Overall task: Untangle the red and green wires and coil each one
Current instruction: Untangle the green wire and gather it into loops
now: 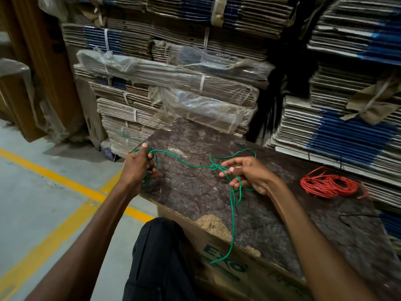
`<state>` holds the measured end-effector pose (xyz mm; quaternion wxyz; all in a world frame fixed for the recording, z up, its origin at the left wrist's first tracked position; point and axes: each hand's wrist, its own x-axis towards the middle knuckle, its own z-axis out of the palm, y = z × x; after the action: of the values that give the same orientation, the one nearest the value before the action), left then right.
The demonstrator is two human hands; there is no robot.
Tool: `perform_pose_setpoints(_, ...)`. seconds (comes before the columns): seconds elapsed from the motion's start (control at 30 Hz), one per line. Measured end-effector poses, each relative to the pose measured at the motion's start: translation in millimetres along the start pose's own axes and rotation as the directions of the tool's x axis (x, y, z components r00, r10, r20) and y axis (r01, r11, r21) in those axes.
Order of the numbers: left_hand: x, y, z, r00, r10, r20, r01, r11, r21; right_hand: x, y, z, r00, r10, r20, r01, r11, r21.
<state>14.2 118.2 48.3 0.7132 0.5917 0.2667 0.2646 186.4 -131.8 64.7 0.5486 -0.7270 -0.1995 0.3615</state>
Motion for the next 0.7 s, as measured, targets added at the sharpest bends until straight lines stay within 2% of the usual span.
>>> perform_pose_setpoints(0.13, 0, -1, 1, 1.000, 0.013, 0.000, -0.013, 1.000, 0.018, -3, 5, -7, 0.996, -0.013, 0.090, -0.015, 0.953, 0.303)
perform_pose_setpoints(0.27, 0, -1, 3, 1.000, 0.016, 0.000, -0.016, 0.999, 0.028, -4, 14, -12, 0.995, -0.083, 0.055, 0.060, 0.943, 0.327)
perform_pose_setpoints(0.4, 4, -3, 3, 1.000, 0.006, 0.014, -0.006, 1.000, 0.009, -7, 14, -8, 0.991, -0.121, -0.062, 0.130, 0.977, 0.171)
perform_pose_setpoints(0.47, 8, 0, -4, 1.000, -0.005, 0.004, 0.005, 0.998, -0.059, -8, 14, -9, 0.979, -0.124, -0.161, 0.139, 0.987, 0.082)
perform_pose_setpoints(0.57, 17, 5, -18, 0.998, -0.052, -0.040, 0.044, 0.981, -0.188, -7, 21, -22, 0.950, -0.158, -0.268, 0.120, 0.981, -0.154)
perform_pose_setpoints(0.63, 18, 4, -21, 0.998, -0.044, -0.050, 0.035, 0.985, -0.166, -6, 25, -31, 0.930, -0.208, -0.303, 0.103, 0.939, -0.328)
perform_pose_setpoints(0.7, 17, 3, -24, 0.995, -0.057, -0.078, 0.040, 0.977, -0.211, -4, 27, -42, 0.884, -0.273, -0.380, 0.010, 0.823, -0.567)
